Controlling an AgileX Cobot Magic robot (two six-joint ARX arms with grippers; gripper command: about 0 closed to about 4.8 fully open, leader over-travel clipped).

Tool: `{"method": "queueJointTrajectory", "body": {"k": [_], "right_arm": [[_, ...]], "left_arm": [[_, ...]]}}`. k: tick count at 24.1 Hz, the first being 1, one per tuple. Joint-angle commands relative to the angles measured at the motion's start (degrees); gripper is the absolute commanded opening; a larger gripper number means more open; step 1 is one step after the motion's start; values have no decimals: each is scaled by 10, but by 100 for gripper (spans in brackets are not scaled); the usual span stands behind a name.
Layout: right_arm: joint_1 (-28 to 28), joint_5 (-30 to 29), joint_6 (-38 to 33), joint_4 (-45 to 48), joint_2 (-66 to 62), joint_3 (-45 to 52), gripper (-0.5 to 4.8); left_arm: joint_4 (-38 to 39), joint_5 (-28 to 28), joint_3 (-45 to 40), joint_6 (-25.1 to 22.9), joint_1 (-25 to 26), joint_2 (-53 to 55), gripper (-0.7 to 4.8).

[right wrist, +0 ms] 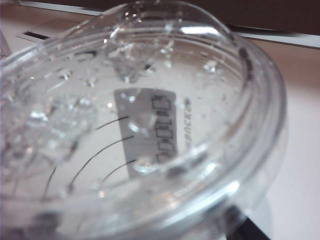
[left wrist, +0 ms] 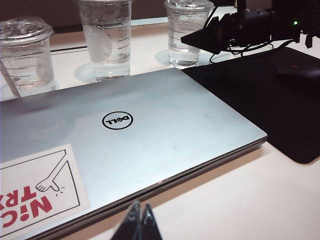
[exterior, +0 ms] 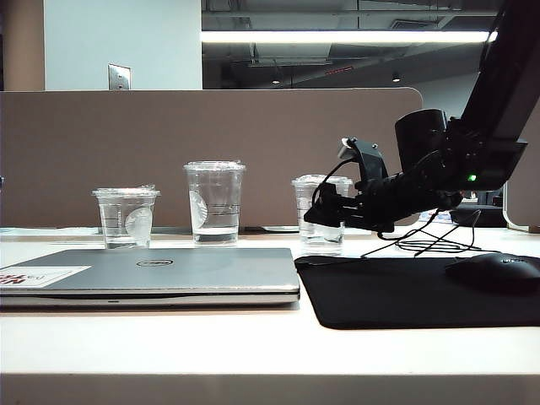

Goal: Pick up the coffee cup on the right and place it on the right side of the laptop.

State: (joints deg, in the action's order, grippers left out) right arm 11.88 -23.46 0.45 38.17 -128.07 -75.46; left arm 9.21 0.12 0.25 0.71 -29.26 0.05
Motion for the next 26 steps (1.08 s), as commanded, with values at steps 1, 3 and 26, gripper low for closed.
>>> {"method": "queueJointTrajectory", "body": {"k": [1,3,26], "right_arm": [[3,-8,0,7,-11,-13,479],[4,-8,0,6,-16,-19,479],[8,0,-5,30,-35,-33,479]], "left_arm": [[0,-2,2,-2,0,0,-5],[0,-2,2,-2,0,0,-5],[1,-2,2,-2,0,0,-5]]}}
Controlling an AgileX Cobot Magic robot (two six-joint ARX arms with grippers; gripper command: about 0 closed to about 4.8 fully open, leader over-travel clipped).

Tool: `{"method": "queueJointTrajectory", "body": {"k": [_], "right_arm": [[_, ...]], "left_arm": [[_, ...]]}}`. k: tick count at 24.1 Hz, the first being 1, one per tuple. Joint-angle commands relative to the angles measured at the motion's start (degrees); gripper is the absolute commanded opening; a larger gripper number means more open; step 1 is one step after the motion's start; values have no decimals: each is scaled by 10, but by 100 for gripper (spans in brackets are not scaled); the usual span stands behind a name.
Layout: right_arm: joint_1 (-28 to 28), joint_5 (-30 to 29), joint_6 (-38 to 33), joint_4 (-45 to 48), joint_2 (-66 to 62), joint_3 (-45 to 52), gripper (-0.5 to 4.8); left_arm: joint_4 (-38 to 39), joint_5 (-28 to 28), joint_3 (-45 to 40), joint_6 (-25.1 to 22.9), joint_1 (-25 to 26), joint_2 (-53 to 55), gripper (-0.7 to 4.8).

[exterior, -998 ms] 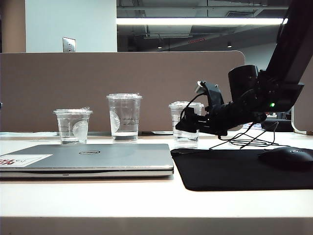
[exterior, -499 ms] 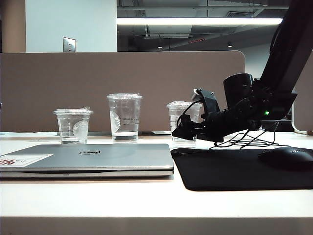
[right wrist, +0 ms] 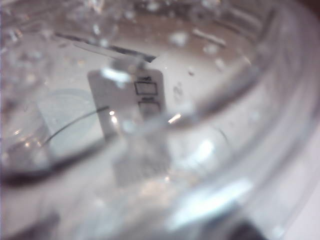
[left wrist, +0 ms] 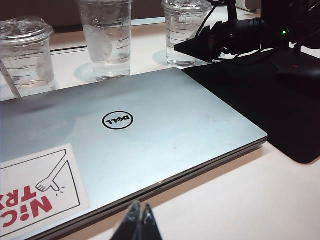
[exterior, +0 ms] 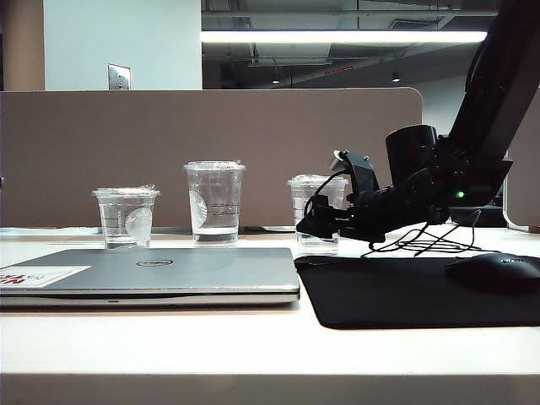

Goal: Pick up the coffee cup on the right and place it on the right side of the laptop.

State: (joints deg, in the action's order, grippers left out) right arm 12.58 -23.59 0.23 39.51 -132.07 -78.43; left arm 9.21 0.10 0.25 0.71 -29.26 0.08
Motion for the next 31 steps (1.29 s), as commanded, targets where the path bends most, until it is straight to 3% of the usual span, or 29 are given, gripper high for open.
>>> {"method": "queueJointTrajectory", "body": {"k": [1,10,12,21,23,24,31], "right_arm": [[1,1,-2,17,5,-3,479],[1,1,-2,15,5,-3,475],[0,1,-2,15,5,-3,427],[1,0,-2,15,5,-3,425],[0,-2,-2,14,5,-3,333],[0,-2,-2,15,5,-3,318],[0,-8,-2,14,5,-3,318]], "left_arm": [[1,-2,2,-2,0,0,-5],[1,-2,2,-2,0,0,-5],[1,-2,2,-2,0,0,-5],[1,-2,2,-2,0,0,-5],[1,-2,2,-2,0,0,-5],[1,-1,2,-2,0,0,-5],[1,-2,2,-2,0,0,-5]]}}
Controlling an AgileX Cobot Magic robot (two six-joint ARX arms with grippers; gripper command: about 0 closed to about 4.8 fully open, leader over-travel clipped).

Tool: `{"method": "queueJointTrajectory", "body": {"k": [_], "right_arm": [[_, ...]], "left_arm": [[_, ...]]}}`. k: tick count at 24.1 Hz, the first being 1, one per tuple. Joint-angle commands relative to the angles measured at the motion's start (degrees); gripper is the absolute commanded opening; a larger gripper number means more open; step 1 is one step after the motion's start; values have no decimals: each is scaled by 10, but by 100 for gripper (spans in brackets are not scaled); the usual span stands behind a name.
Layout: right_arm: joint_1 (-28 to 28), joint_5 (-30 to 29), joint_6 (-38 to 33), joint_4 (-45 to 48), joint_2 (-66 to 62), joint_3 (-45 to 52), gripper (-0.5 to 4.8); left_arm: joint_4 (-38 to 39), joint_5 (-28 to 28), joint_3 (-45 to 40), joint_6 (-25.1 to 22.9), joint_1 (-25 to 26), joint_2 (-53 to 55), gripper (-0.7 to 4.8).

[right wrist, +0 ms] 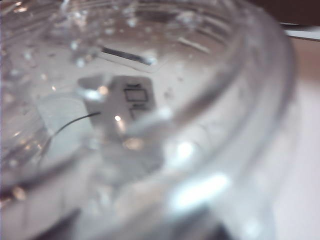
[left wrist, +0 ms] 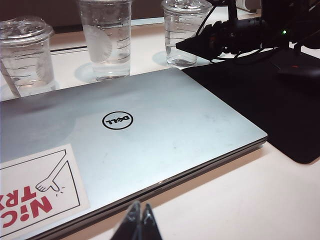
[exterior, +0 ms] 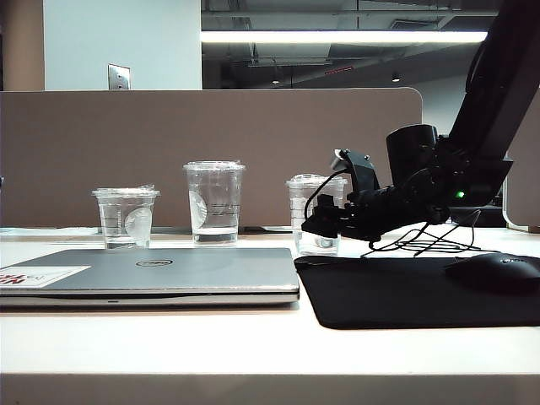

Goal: Pick up the coffee cup on the right and place it on the right side of the laptop.

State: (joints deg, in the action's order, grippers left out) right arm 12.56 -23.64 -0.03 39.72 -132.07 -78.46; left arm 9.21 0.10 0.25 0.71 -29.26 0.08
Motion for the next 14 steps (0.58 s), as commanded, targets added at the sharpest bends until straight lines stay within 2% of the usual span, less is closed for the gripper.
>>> {"method": "queueJointTrajectory", "body": {"k": [1,9,14], "right_arm": [[1,-7,0,12,5,-3,318],[0,-48,-19,12,12,-2,318],[0,-50,-19,12,20,-2,318]], "left_arm": [[1,-2,2,-2,0,0,-5],[1,-1,2,-2,0,0,-5],[1,-2,2,-2,0,0,-5]]}}
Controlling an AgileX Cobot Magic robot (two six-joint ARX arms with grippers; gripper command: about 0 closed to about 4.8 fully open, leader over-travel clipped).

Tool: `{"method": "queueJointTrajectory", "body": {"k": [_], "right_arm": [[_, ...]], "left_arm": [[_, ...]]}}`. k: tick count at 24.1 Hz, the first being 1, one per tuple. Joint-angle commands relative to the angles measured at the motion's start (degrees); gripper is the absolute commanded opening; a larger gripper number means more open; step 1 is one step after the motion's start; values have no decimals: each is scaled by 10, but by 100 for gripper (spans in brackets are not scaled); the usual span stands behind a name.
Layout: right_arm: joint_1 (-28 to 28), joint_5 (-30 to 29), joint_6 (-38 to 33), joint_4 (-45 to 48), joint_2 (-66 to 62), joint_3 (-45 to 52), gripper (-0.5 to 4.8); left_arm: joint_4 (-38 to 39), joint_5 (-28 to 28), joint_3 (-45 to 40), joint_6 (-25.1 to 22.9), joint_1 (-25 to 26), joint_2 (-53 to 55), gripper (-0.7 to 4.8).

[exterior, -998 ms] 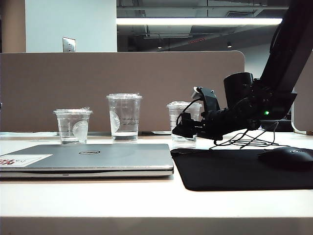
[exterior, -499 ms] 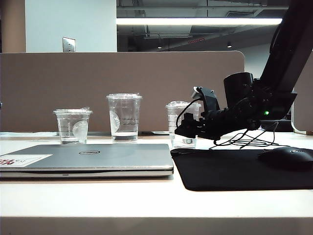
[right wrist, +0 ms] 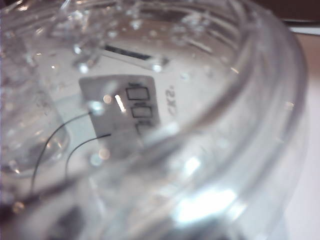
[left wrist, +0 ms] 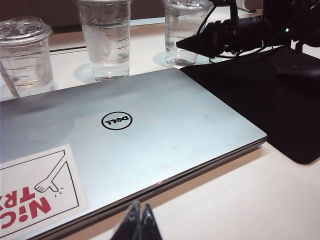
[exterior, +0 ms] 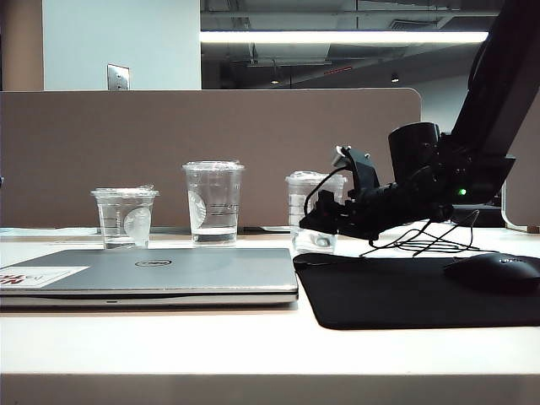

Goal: Pick up the coffee cup on the right and place it on the right side of the laptop.

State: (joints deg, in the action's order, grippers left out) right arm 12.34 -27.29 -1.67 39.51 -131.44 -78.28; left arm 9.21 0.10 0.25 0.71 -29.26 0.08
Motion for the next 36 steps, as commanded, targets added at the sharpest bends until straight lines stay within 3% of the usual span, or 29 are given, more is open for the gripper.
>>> {"method": "queueJointTrajectory", "body": {"k": [1,12,23,36], "right_arm": [[2,-14,-3,14,14,-3,318],[-2,-22,-2,27,86,73,319],[-2,3,0,154,224,310,319],[6,25,-43,244,256,452,327]], "left_arm": [[1,-2,2,-2,0,0,-5],[1,-1,2,-2,0,0,-5],[1,-2,2,-2,0,0,-5],[1,-2,2,-2,0,0,-5]]}}
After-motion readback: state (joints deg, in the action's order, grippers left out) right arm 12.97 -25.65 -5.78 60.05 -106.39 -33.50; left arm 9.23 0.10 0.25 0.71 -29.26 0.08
